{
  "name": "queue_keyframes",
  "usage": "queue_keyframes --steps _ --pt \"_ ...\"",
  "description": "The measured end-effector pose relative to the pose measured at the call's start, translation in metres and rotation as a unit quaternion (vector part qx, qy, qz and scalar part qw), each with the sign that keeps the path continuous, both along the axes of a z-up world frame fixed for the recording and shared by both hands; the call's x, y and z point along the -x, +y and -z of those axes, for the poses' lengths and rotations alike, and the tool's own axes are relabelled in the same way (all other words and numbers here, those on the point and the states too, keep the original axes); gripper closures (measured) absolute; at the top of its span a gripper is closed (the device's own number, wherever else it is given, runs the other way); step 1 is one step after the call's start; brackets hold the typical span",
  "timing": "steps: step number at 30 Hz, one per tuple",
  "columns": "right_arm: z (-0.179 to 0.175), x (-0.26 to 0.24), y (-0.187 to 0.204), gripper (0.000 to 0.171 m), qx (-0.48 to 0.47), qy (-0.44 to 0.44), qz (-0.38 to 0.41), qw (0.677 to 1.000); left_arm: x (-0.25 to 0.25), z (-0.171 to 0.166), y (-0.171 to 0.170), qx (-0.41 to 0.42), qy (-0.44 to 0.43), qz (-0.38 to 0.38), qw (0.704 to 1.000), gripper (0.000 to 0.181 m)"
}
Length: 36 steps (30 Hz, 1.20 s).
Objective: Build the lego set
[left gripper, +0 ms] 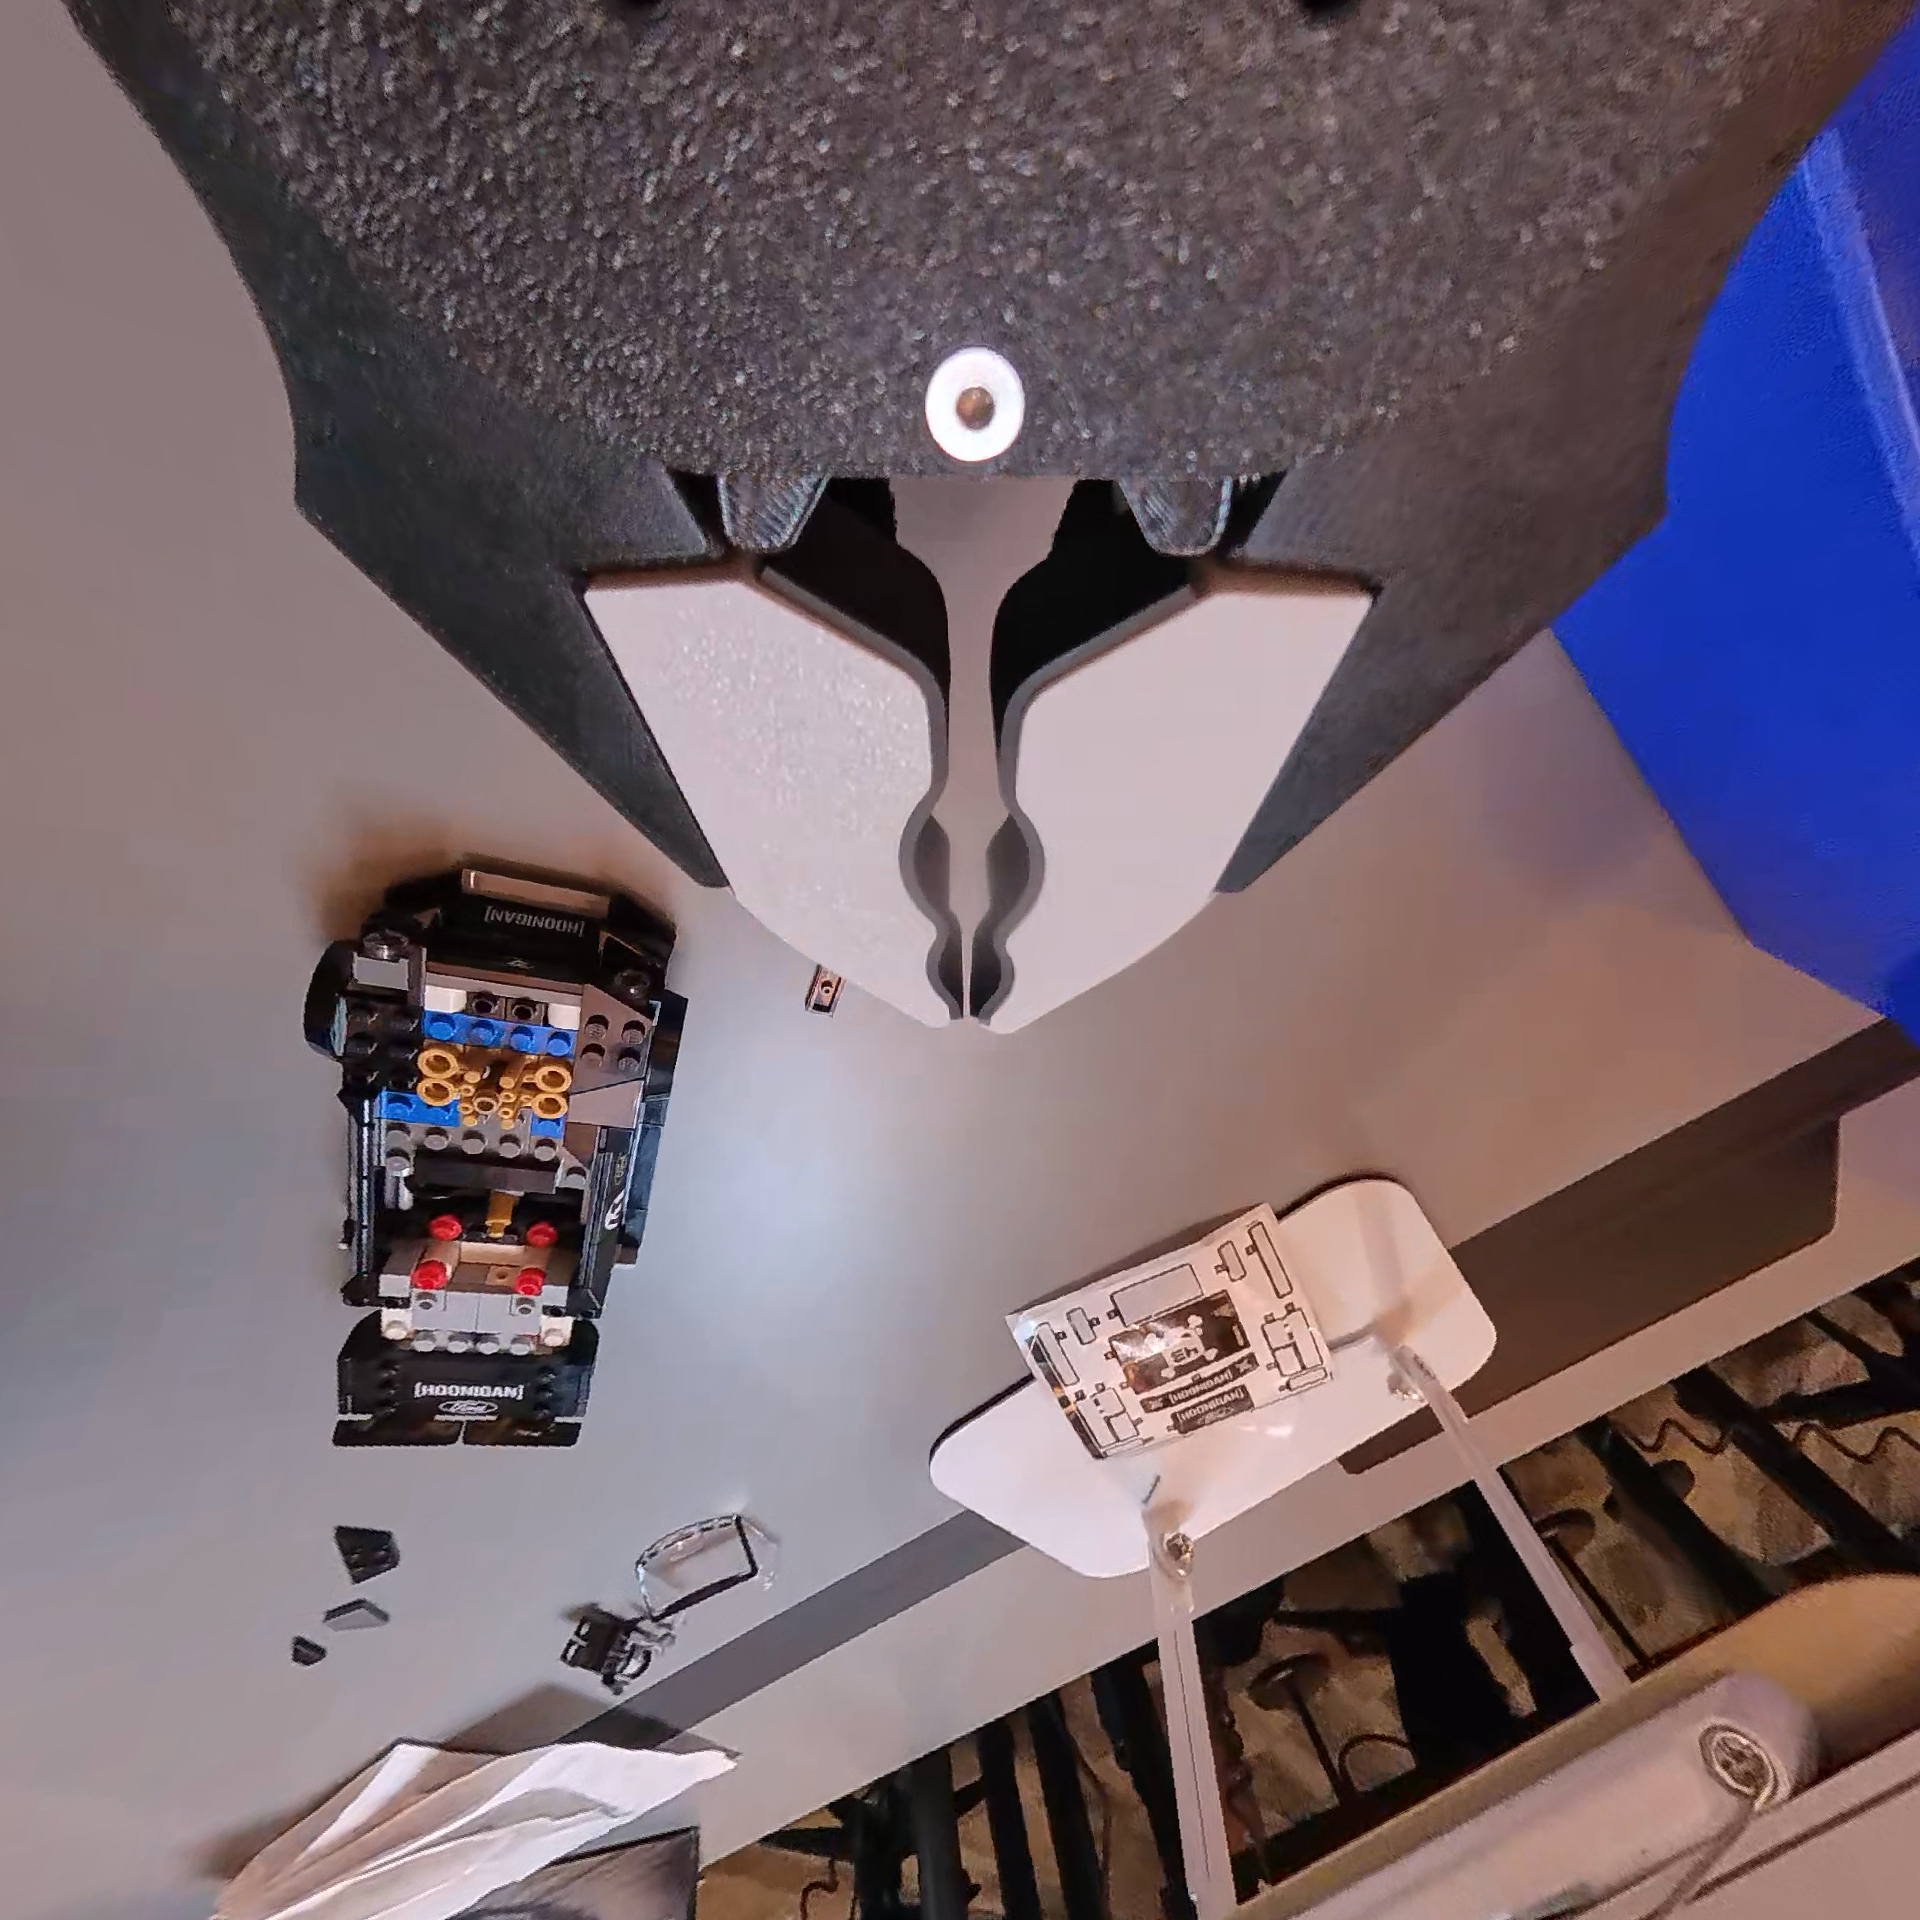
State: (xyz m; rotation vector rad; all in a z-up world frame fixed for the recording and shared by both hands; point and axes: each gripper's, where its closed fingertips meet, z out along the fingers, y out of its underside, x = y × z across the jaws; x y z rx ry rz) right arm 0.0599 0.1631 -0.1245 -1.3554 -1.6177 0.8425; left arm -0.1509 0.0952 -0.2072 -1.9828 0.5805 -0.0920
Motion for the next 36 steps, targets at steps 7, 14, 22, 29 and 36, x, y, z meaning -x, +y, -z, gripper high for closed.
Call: queue_keyframes --steps 7,14,22,29,36 --pt "-0.001 -0.04 0.045 0.171 0.024 -0.037 -0.011 0.999 0.005 -0.025 0.003 -0.026 0.002 -0.021 0.999 0.181" --pt "0.005 -0.063 0.063 0.171 0.048 -0.088 -0.05 0.994 0.024 -0.069 0.0 -0.058 0.008 -0.046 0.997 0.181" --pt "0.01 -0.079 0.077 0.171 0.067 -0.088 -0.05 0.993 0.084 -0.102 -0.003 -0.066 0.013 -0.133 0.989 0.181" --pt "0.011 -0.071 0.066 0.171 0.045 -0.057 0.016 0.997 0.193 -0.083 0.012 0.049 0.007 -0.229 0.972 0.16" --pt "0.029 -0.05 0.02 0.156 0.068 -0.026 0.085 0.994 0.262 0.007 0.078 0.195 0.001 -0.255 0.947 0.153"
